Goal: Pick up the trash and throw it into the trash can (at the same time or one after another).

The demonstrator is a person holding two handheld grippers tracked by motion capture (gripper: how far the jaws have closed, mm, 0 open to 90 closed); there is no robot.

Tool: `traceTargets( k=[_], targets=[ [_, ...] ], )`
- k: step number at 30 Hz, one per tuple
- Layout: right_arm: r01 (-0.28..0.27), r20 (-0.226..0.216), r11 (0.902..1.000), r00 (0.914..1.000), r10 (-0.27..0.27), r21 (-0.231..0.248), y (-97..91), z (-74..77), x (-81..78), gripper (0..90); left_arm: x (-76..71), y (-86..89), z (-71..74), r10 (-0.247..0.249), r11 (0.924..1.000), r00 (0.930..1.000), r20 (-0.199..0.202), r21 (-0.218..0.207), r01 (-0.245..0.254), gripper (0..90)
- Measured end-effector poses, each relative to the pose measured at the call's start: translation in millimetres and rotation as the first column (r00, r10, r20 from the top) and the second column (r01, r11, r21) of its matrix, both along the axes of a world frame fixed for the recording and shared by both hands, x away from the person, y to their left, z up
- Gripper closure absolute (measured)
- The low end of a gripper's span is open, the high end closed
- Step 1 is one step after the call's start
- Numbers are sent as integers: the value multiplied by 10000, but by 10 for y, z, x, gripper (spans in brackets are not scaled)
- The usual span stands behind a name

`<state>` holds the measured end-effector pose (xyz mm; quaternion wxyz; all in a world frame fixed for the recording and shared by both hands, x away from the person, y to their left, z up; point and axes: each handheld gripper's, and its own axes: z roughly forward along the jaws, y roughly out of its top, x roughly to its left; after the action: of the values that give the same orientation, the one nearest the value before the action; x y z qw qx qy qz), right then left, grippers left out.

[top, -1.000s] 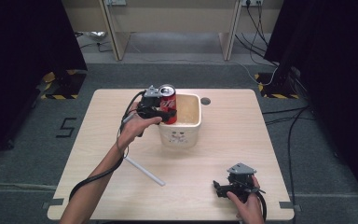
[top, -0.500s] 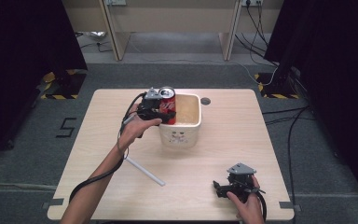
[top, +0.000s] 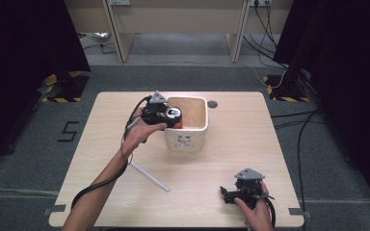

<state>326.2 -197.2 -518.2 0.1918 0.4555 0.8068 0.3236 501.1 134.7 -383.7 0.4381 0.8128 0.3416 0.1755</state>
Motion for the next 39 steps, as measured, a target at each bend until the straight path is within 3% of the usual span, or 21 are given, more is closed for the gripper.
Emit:
traceTargets(
  k=[21,39],
  targets=[
    [-10,11,10000,10000,10,16,1,-2,1,5,-42,53,89,32,9994,10000,55,-346,-30,303],
    [-5,4,10000,10000,5,21,1,-2,0,5,-305,260,264,38,9952,9999,94,-978,-29,271]
  ],
)
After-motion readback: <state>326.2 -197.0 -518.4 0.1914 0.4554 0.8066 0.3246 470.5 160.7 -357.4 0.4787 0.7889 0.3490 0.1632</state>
